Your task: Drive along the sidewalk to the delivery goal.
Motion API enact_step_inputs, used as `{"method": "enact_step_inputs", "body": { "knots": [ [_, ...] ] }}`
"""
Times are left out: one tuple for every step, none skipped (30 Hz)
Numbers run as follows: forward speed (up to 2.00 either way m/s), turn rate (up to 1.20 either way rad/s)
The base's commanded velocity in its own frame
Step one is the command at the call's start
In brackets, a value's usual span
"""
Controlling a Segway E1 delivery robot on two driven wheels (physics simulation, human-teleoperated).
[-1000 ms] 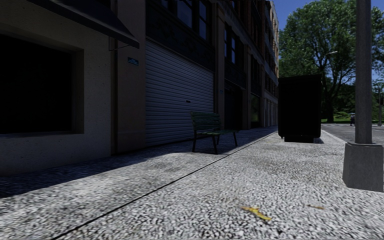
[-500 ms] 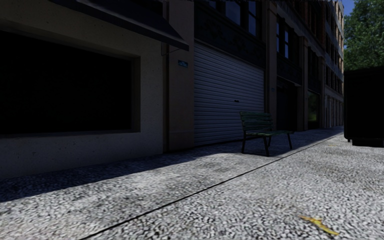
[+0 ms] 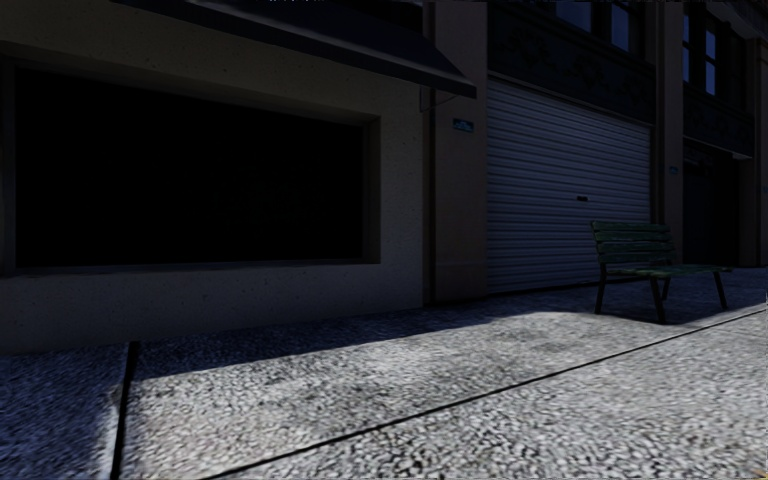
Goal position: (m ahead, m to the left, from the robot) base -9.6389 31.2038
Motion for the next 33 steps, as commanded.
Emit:
{"method": "enact_step_inputs", "body": {
  "knots": [
    [0.00, 0.62],
    [0.00, 0.62],
    [0.00, 0.62],
    [0.00, 0.62],
    [0.00, 0.62],
    [0.00, 0.62],
    [0.00, 0.62],
    [0.00, 0.62],
    [0.00, 0.62],
    [0.00, 0.62],
    [0.00, 0.62],
    [0.00, 0.62],
    [0.00, 0.62],
    [0.00, 0.62],
    [0.00, 0.62],
    [0.00, 0.62],
    [0.00, 0.62],
    [0.00, 0.62],
    [0.00, 0.62],
    [0.00, 0.62],
    [0.00, 0.62],
    [0.00, 0.62],
    [0.00, 0.62],
    [0.00, 0.62],
    [0.00, 0.62],
    [0.00, 0.62],
    [0.00, 0.62],
    [0.00, 0.62],
    [0.00, 0.62],
    [0.00, 0.62],
    [0.00, 0.62],
    [0.00, 0.62],
    [0.00, 0.62]
  ]
}}
